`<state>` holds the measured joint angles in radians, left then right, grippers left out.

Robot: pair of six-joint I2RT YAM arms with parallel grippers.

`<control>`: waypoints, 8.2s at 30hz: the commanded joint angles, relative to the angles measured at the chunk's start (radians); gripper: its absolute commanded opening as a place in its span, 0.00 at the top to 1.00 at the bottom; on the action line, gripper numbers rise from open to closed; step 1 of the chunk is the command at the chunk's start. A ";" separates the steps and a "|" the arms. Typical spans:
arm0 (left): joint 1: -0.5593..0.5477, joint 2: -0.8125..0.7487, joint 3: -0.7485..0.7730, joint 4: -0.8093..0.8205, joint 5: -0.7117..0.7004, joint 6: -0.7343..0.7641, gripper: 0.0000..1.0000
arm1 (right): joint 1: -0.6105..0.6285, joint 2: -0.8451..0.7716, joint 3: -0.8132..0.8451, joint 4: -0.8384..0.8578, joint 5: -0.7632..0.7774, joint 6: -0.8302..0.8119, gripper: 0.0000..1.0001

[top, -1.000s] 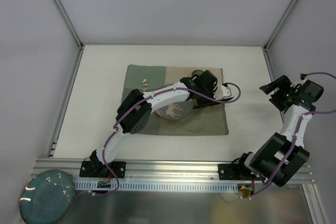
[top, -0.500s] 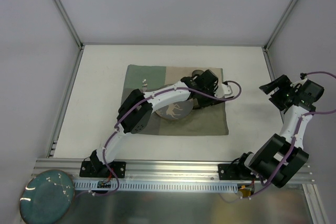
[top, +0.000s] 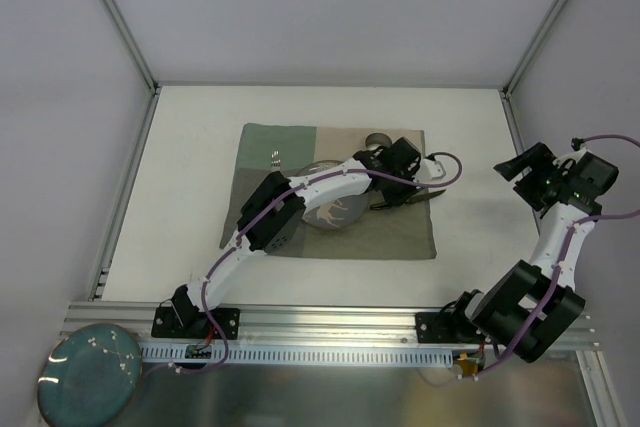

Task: Set the dinner table for one person

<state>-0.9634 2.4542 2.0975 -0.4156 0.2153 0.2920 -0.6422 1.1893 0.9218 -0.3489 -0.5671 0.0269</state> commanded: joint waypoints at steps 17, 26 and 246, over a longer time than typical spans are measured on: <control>0.006 -0.099 0.024 0.069 -0.209 -0.253 1.00 | -0.014 -0.023 0.031 0.010 -0.037 -0.019 0.19; 0.002 -0.146 0.032 0.070 -0.310 -0.287 1.00 | -0.014 -0.039 0.028 0.010 -0.039 -0.042 0.19; -0.153 -0.310 0.015 -0.077 -0.818 -0.330 1.00 | 0.119 0.549 -0.031 0.660 -0.634 0.247 0.17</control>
<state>-1.1130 2.2406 2.0640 -0.5262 -0.5873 -0.0578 -0.5404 1.7298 0.8745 0.1345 -1.1908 0.1585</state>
